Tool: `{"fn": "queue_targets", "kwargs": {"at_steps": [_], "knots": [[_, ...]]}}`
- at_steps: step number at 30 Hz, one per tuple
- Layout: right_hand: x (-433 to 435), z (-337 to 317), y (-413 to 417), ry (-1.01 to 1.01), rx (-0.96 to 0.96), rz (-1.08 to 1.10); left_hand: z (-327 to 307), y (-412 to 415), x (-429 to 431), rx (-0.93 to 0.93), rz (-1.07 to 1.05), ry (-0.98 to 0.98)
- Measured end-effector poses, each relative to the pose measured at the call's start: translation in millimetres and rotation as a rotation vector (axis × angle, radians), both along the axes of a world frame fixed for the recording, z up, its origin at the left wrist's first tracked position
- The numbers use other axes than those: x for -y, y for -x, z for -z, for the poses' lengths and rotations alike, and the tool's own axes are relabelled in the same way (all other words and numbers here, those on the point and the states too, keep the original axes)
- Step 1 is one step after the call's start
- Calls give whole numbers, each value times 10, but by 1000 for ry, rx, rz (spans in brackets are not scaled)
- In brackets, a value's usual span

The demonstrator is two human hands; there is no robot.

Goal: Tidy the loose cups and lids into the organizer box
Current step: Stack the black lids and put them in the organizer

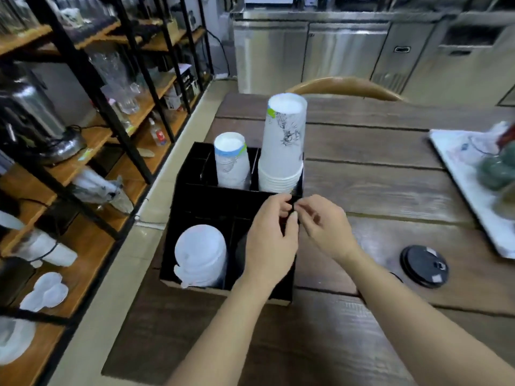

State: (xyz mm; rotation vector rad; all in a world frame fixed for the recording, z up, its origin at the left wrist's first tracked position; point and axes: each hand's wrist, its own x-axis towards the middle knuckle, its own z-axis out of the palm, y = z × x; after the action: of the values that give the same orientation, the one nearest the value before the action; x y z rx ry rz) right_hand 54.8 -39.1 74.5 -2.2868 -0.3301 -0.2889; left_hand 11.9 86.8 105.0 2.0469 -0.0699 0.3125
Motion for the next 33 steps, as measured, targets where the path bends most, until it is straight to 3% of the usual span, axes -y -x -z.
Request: {"fn": "queue_targets", "kwargs": {"at_steps": [7, 12, 16, 19, 23, 28, 33], "knots": [[1106, 576, 586, 232, -310, 292, 629, 192, 947, -301, 441, -329], [1506, 773, 988, 281, -662, 435, 998, 252, 1301, -527, 546, -574], [1584, 856, 1127, 214, -687, 437, 1113, 315, 1479, -610, 569, -649], [1556, 846, 1111, 136, -671, 444, 1146, 317, 1552, -621, 548, -567], [1548, 833, 1039, 34, -681, 462, 1128, 266, 1576, -661, 435, -312], [1523, 723, 953, -323, -583, 574, 992, 187, 1591, -837, 203, 143], [1741, 552, 943, -537, -475, 658, 786, 86, 1647, -837, 183, 315]]}}
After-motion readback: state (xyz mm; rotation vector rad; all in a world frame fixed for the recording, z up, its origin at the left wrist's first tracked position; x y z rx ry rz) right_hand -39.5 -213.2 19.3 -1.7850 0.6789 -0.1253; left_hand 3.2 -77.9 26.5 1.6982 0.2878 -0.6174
